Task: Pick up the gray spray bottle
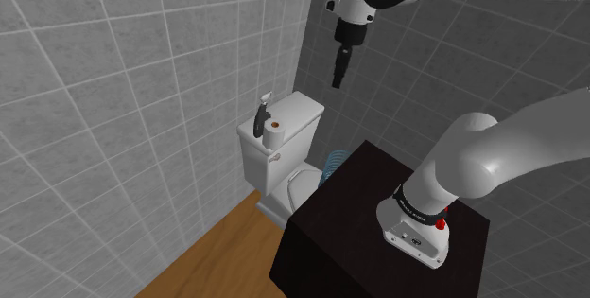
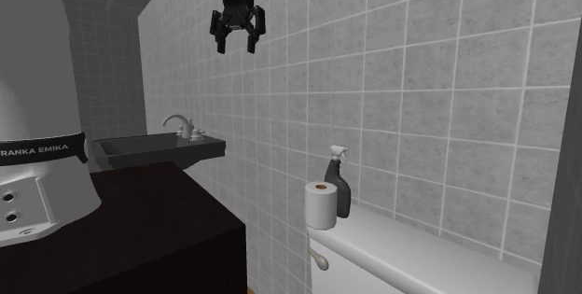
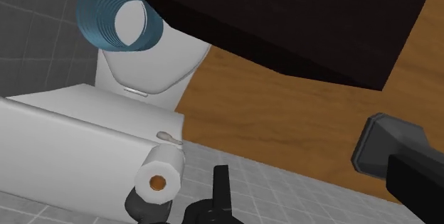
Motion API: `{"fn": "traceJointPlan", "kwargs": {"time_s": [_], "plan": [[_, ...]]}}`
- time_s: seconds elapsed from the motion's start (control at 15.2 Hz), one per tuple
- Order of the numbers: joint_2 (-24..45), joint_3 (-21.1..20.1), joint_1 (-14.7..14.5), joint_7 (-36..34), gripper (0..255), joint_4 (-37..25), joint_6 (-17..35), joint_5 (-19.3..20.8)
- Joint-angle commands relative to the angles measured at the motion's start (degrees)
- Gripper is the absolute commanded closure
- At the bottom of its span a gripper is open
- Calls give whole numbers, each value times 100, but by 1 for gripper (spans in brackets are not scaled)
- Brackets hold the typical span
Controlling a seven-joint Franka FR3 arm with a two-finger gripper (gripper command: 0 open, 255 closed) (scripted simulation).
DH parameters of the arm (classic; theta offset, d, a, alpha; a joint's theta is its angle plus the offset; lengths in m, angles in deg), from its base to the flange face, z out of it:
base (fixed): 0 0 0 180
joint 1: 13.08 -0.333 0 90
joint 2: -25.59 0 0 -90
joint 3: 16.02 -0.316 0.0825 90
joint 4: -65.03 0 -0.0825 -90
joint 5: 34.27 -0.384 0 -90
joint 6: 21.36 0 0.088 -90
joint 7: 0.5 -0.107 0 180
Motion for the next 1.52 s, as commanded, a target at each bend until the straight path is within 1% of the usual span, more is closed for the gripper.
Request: {"fn": "traceJointPlan", "kwargs": {"time_s": [0.0, 0.4, 0.73, 1.12, 1.45], "plan": [[358, 113, -27, 387, 0, -48, 363, 110], [1542, 411, -97, 1481, 0, -309, 1440, 313], [2622, 561, -149, 2374, 0, -765, 2209, 322], [3940, 562, -134, 3404, 0, -1562, 2914, 201], [5016, 418, -43, 4166, 0, -2412, 3307, 124]]}}
